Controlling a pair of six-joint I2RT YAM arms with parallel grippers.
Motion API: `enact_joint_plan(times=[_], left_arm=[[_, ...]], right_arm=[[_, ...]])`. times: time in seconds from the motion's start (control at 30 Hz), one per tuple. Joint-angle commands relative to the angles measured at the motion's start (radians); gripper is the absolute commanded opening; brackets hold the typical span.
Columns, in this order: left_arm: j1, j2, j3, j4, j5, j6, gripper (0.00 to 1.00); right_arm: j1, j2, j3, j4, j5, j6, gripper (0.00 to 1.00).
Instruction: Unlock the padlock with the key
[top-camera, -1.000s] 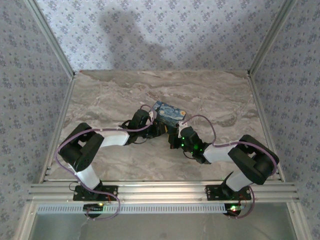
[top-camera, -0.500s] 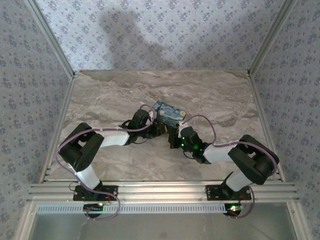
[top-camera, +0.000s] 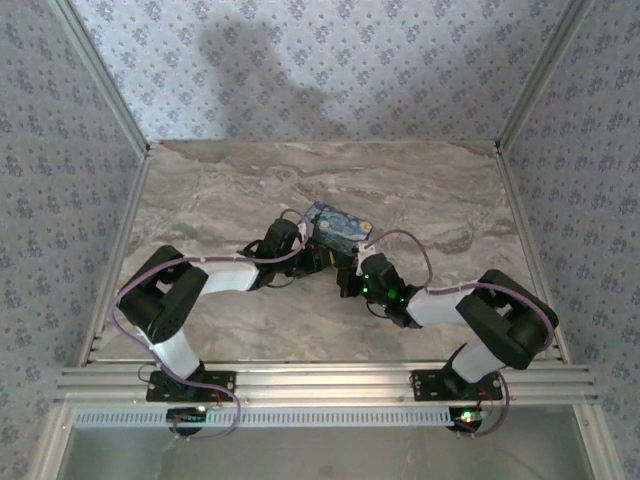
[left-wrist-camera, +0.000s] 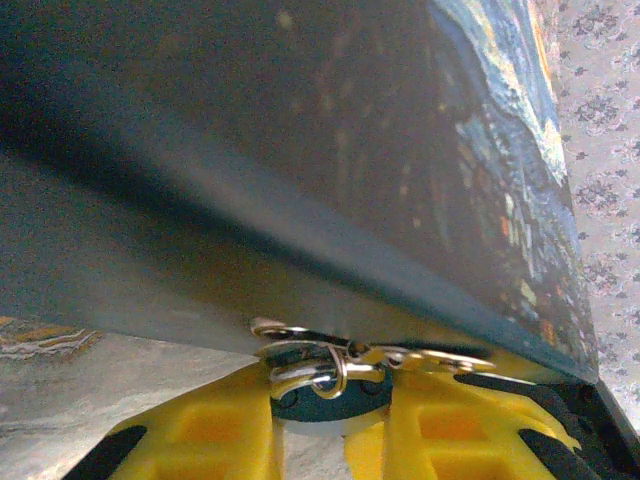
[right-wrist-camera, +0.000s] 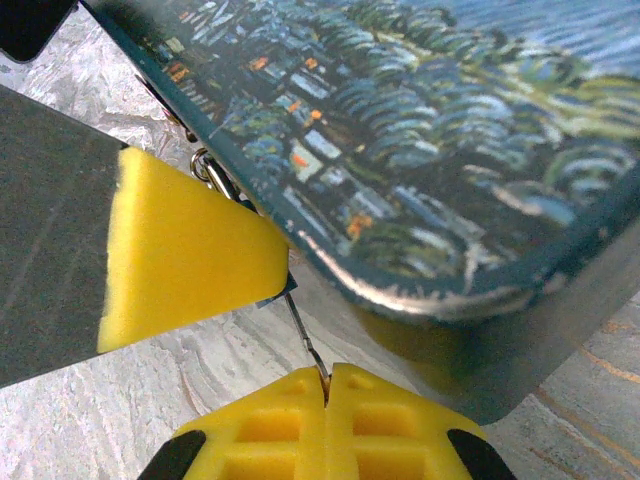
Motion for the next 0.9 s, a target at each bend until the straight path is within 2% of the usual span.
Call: enact_joint_plan(times=[0.0,0.87], left_arm=[[-0.010,0.000,0.025,0.014,0.015,-0.008,0.24],[-0.011,0.007,0.035,0.010,0.022,-0.008,0.24]], right_arm=[[0.006,-0.014,-0.008,0.048,0.024,0.014,0.00],[0.008,-0.026,-0.011,0.065,0.024,0.010,0.00]])
